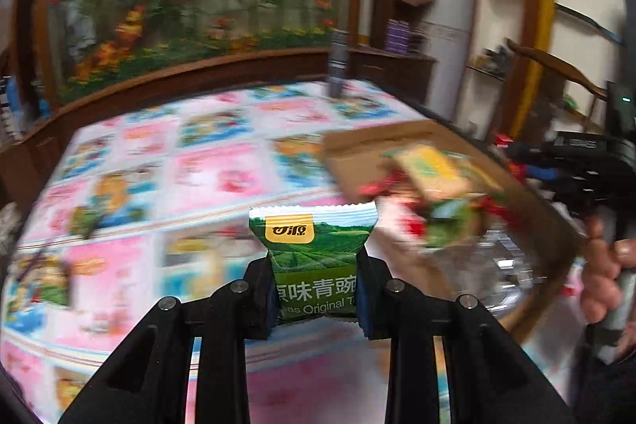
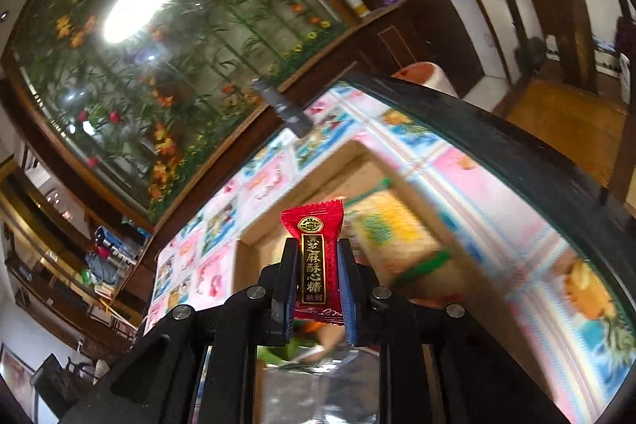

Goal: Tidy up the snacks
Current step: 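Lower both snacks into the box and open both grippers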

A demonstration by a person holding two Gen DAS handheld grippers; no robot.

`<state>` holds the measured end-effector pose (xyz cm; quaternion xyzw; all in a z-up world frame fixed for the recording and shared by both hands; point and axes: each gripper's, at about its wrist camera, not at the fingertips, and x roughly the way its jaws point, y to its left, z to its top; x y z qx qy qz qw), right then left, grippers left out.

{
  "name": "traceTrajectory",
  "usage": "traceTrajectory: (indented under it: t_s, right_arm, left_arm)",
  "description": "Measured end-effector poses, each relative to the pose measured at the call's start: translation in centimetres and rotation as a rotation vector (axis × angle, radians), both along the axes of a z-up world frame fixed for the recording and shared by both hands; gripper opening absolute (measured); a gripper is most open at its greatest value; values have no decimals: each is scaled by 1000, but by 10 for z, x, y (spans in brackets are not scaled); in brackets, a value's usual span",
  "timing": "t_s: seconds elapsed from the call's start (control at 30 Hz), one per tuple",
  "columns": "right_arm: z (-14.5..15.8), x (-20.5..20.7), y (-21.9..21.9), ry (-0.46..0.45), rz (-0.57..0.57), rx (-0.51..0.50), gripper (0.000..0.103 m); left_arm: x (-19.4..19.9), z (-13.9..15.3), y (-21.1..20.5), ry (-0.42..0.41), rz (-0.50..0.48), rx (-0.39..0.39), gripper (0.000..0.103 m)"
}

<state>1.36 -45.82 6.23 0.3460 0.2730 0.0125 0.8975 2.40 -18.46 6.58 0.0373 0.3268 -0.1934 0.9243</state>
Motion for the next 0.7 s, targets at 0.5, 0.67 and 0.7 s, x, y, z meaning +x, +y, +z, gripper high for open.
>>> traceTrajectory:
  t_s: [0.5,0.67,0.7]
  right_arm:
    - [-25,10,5,168,74,-44,20]
    - [-25,12,11,184,82,-91,20]
    - [-25,12,13,184,83,-108,20]
  left_arm:
    - [9,-32,-99,132,-209,-8,29]
    - [5,-35,-99,117,-211,2,29]
    - [4,-35,-99,114,-211,4,29]
